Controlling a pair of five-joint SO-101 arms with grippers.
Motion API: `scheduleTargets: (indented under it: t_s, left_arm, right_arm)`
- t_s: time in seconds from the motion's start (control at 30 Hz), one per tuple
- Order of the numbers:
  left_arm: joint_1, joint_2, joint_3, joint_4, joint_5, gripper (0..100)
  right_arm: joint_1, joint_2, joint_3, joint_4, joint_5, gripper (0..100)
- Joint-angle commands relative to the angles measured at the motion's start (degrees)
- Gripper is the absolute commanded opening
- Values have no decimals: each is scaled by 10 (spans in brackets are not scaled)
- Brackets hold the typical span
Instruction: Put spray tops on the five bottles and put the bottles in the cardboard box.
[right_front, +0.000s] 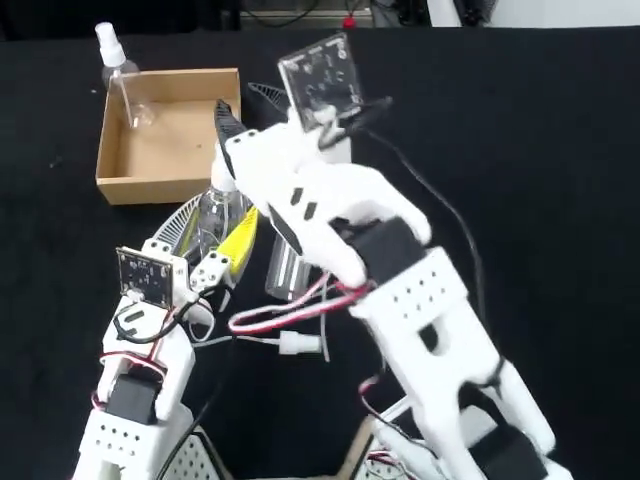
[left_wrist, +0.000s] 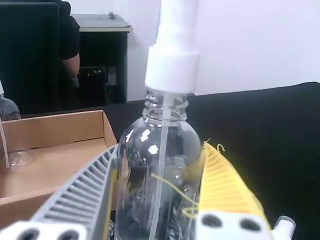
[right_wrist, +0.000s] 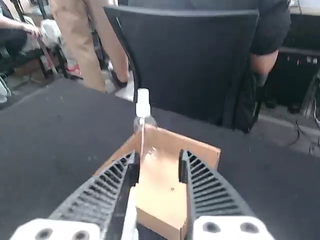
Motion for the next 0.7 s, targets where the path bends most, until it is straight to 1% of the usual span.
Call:
scheduleTargets:
  t_s: [0.0,0.4,0.57,0.67]
  left_arm:
    - [5,-5,12,-12,5,95]
    - [4,-5,12,-12,5,95]
    - [2,-5,12,-12,5,95]
    - [3,-5,12,-12,5,95]
  right_arm:
    - [11,9,-35,-3,0,119]
    - [-37,3,-33,109,4,120]
    - [-35,2,-22,104,5,120]
    - [-21,-2,-32,89,4,120]
